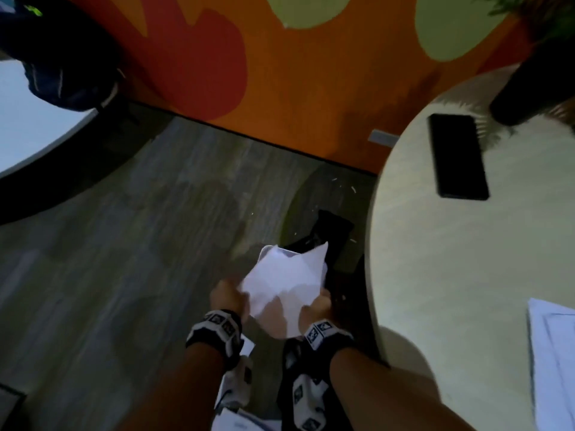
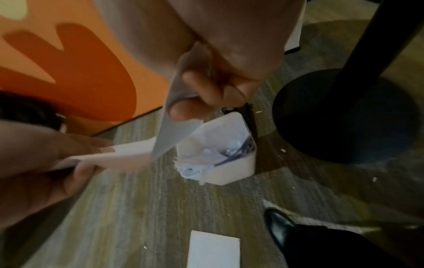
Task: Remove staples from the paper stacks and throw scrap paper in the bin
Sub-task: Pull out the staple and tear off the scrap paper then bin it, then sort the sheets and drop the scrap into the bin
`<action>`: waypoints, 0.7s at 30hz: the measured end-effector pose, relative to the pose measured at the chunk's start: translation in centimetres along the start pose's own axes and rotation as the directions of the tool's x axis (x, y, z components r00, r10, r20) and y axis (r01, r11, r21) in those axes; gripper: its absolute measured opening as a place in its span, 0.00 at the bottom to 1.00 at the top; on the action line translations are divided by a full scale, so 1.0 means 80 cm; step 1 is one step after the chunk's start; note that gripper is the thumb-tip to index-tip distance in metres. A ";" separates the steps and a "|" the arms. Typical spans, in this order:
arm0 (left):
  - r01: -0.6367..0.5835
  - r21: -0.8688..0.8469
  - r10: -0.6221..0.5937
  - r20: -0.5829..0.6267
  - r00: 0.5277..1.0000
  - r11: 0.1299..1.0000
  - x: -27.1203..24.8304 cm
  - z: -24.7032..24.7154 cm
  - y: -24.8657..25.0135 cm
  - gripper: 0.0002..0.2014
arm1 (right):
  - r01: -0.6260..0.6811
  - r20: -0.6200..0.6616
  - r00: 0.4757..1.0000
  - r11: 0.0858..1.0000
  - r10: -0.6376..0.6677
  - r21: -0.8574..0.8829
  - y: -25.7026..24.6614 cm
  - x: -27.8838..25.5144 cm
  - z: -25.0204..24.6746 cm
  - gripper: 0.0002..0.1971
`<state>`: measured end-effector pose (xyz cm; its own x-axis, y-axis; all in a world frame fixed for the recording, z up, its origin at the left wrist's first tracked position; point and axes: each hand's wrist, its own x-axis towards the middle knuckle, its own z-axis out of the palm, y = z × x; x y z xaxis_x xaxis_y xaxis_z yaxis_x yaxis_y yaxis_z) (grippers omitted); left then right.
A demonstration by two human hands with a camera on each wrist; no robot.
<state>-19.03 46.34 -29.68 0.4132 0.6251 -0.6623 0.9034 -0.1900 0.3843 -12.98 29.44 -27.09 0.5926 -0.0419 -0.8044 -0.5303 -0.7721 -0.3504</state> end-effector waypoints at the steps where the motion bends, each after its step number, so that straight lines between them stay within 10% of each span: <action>1: 0.017 0.016 -0.018 0.027 0.999 1.000 0.008 0.015 -0.001 0.15 | -0.010 0.003 1.000 1.000 0.010 -0.009 0.008 0.012 0.010 0.27; 11: 0.049 -0.079 -0.054 -0.069 0.996 0.996 0.075 0.086 -0.010 0.13 | -0.180 -0.055 0.980 0.966 0.193 0.187 0.037 0.109 0.067 0.22; 17: -0.062 -0.011 0.063 0.140 0.988 0.998 0.108 0.115 -0.014 0.18 | -0.238 -0.101 0.953 0.910 0.287 0.339 0.046 0.156 0.083 0.24; 21: -0.006 -0.006 0.006 0.003 1.000 1.000 0.130 0.120 -0.022 0.15 | -0.184 -0.177 0.946 0.900 0.271 0.396 0.044 0.176 0.092 0.21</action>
<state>-15.22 45.91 -43.41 0.4187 0.6215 -0.6622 0.9004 -0.1891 0.3918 -10.97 30.80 -43.15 0.5241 -0.3608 -0.7714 -0.8261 -0.4357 -0.3574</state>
